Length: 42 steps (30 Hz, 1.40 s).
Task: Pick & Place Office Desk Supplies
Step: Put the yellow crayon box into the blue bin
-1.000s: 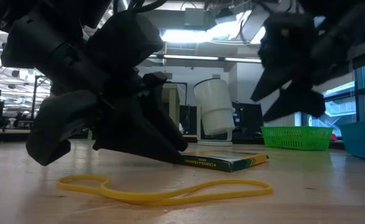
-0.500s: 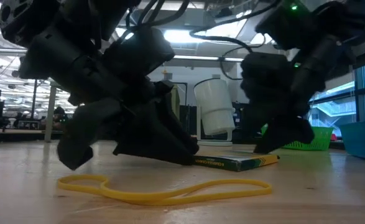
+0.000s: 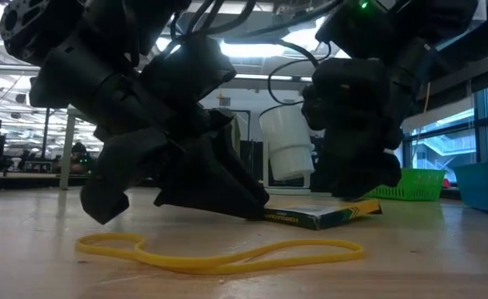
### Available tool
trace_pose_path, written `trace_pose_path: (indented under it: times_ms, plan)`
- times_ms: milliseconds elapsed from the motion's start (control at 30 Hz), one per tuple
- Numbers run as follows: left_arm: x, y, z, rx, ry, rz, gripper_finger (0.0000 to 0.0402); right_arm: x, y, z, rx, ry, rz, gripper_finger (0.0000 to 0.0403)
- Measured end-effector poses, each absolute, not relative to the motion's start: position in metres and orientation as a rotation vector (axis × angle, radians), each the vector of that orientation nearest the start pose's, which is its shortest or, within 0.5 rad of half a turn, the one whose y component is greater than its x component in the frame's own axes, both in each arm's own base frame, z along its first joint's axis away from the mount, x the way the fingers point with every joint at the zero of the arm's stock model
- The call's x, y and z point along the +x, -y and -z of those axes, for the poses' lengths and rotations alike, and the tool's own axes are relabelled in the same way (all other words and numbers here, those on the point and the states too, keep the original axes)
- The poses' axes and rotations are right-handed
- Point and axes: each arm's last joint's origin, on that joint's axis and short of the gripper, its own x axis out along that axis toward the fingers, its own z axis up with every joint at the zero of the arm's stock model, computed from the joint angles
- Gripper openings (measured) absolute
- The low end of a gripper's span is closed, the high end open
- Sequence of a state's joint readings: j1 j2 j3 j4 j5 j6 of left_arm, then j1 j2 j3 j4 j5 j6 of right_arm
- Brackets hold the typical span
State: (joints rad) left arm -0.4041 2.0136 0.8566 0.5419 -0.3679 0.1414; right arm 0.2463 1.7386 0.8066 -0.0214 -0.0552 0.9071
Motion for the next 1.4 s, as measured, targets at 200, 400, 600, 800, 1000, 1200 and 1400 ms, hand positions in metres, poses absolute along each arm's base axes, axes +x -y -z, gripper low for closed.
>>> trace_pose_path:
  times_ms: [200,400,600,800,1000,1200,1400]
  plan:
    - [0.3396,0.1315,-0.0872,0.363,-0.568,0.073,0.0111,0.3051,-0.0791,-0.1239,0.761,-1.011,0.147,0.0268]
    - [0.3406,0.1292,-0.0874,0.302,-0.568,0.048,0.0111,0.3076,-0.0803,-0.1195,0.807,-1.026,0.140,0.0268]
    - [0.3405,0.1292,-0.0872,0.300,-0.569,0.046,0.0111,0.3089,-0.0808,-0.1182,0.821,-1.021,0.136,0.0268]
    - [0.3403,0.1295,-0.0873,0.299,-0.570,0.050,0.0111,0.3111,-0.0822,-0.1188,0.843,-1.009,0.088,0.0268]
    - [0.3402,0.1295,-0.0872,0.298,-0.570,0.049,0.0111,0.3113,-0.0825,-0.1189,0.846,-1.010,0.080,0.0268]
    - [0.3402,0.1294,-0.0872,0.299,-0.570,0.047,0.0109,0.3113,-0.0825,-0.1188,0.847,-1.011,0.079,0.0258]
    - [0.3402,0.1294,-0.0871,0.300,-0.571,0.045,0.0108,0.3109,-0.0824,-0.1180,0.847,-1.016,0.081,0.0208]
